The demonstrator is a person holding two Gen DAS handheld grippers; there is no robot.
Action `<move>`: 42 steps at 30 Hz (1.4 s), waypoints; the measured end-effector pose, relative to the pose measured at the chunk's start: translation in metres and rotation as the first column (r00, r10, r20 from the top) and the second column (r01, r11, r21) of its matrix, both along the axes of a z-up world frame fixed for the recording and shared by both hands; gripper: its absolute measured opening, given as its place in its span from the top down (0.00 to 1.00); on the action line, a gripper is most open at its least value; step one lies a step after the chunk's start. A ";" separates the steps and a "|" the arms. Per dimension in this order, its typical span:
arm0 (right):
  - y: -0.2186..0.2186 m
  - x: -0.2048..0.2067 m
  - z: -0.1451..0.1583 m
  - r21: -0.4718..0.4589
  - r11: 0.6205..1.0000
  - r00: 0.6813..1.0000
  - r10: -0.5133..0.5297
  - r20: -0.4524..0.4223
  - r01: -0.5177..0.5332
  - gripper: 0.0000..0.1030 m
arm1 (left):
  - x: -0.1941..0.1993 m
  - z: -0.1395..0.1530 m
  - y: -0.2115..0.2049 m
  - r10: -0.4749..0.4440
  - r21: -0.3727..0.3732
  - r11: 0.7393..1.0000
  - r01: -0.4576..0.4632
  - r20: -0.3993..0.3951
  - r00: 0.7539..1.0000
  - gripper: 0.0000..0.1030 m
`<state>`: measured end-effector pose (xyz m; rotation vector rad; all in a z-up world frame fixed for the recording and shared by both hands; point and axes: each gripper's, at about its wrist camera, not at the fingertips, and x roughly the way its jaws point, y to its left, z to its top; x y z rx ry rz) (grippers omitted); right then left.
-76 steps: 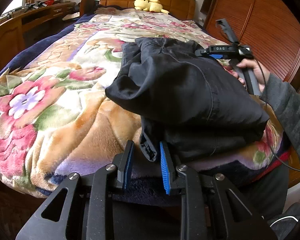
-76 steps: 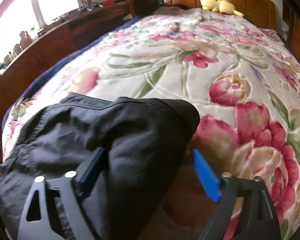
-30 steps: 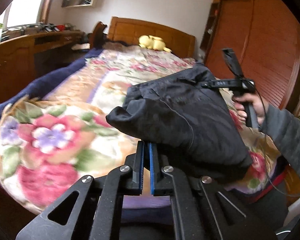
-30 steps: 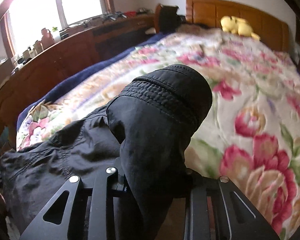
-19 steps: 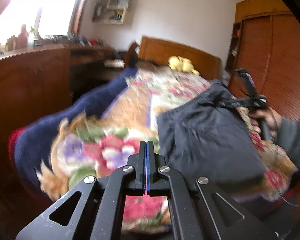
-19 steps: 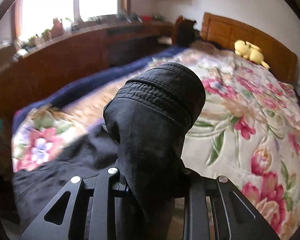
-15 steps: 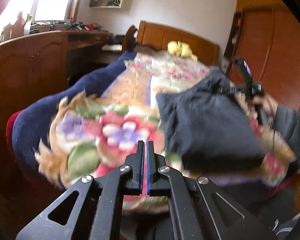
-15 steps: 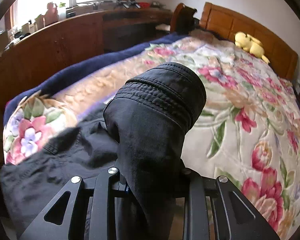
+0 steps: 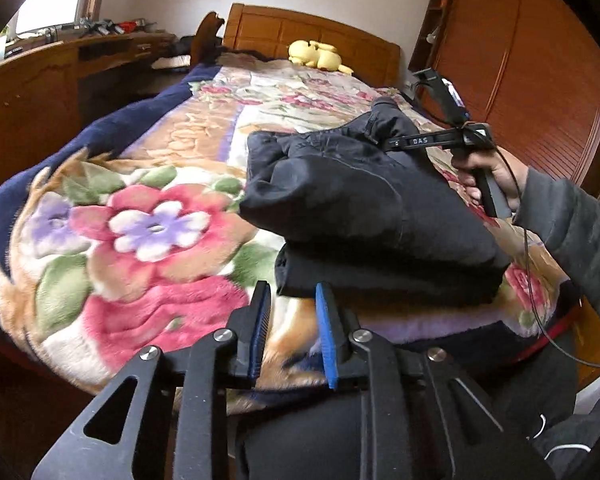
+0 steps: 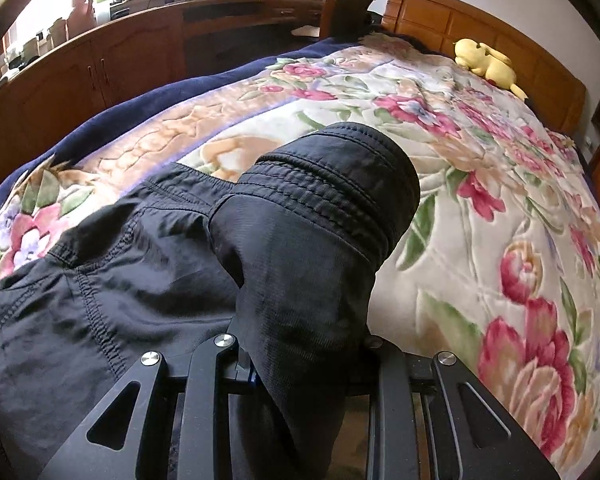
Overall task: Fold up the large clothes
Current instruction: 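Lift the folded jacket bundle with both tools and carry it off the bed, then lower the bundle onto the bed corner and open both tools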
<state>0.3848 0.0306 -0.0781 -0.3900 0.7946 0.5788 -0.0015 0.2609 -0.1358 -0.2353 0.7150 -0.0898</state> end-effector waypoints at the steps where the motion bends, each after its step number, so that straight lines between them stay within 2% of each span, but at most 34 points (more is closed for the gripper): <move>1: -0.001 -0.001 0.000 0.001 1.000 1.000 0.001 0.001 -0.001 0.73 | 0.004 -0.001 0.000 -0.004 -0.005 1.000 0.004 -0.003 1.000 0.77; 6: -0.002 -0.005 -0.001 -0.007 1.000 1.000 0.008 0.008 -0.008 0.73 | 0.020 -0.006 -0.001 -0.018 -0.022 1.000 0.017 -0.028 0.999 0.77; 12: -0.006 -0.003 -0.003 0.009 1.000 1.000 0.009 0.006 -0.009 0.73 | 0.034 -0.013 0.005 0.006 -0.095 0.995 -0.011 -0.050 0.999 0.77; 13: -0.006 -0.003 -0.003 0.011 1.000 1.000 0.009 0.007 -0.009 0.73 | 0.035 -0.013 0.005 0.007 -0.089 0.996 -0.011 -0.045 0.999 0.77; 15: -0.007 -0.005 -0.002 0.017 1.000 1.000 0.016 0.013 -0.016 0.73 | 0.034 -0.010 0.001 -0.013 -0.073 0.997 0.011 -0.020 1.000 0.92; 16: -0.008 -0.007 -0.001 0.021 1.000 1.000 0.020 0.022 -0.021 0.74 | 0.033 -0.008 0.000 -0.017 -0.069 0.998 0.016 -0.005 1.000 0.94; 23: -0.001 -0.027 0.032 0.094 0.994 0.991 0.038 0.127 -0.051 0.76 | 0.018 0.019 0.006 0.049 0.019 0.999 -0.051 0.081 0.996 0.96; 29: 0.047 -0.042 0.065 0.119 0.982 0.974 0.120 0.194 -0.145 0.76 | 0.000 0.039 0.056 0.151 0.054 0.986 -0.158 0.124 0.981 0.97; 33: 0.106 -0.055 0.080 0.122 0.968 0.958 0.189 0.214 -0.218 0.76 | -0.020 0.055 0.104 0.248 0.106 0.959 -0.264 0.142 0.958 0.97; 37: 0.173 -0.076 0.089 0.140 0.943 0.938 0.267 0.219 -0.301 0.76 | -0.044 0.065 0.156 0.367 0.190 0.901 -0.390 0.145 0.919 0.97; 40: 0.212 -0.086 0.079 0.154 0.935 0.942 0.297 0.157 -0.320 0.75 | -0.052 0.055 0.193 0.454 0.223 0.856 -0.466 0.105 0.885 0.98; 42: 0.231 -0.091 0.064 0.140 0.938 0.947 0.309 0.086 -0.318 0.73 | -0.054 0.041 0.210 0.490 0.230 0.843 -0.487 0.048 0.870 0.98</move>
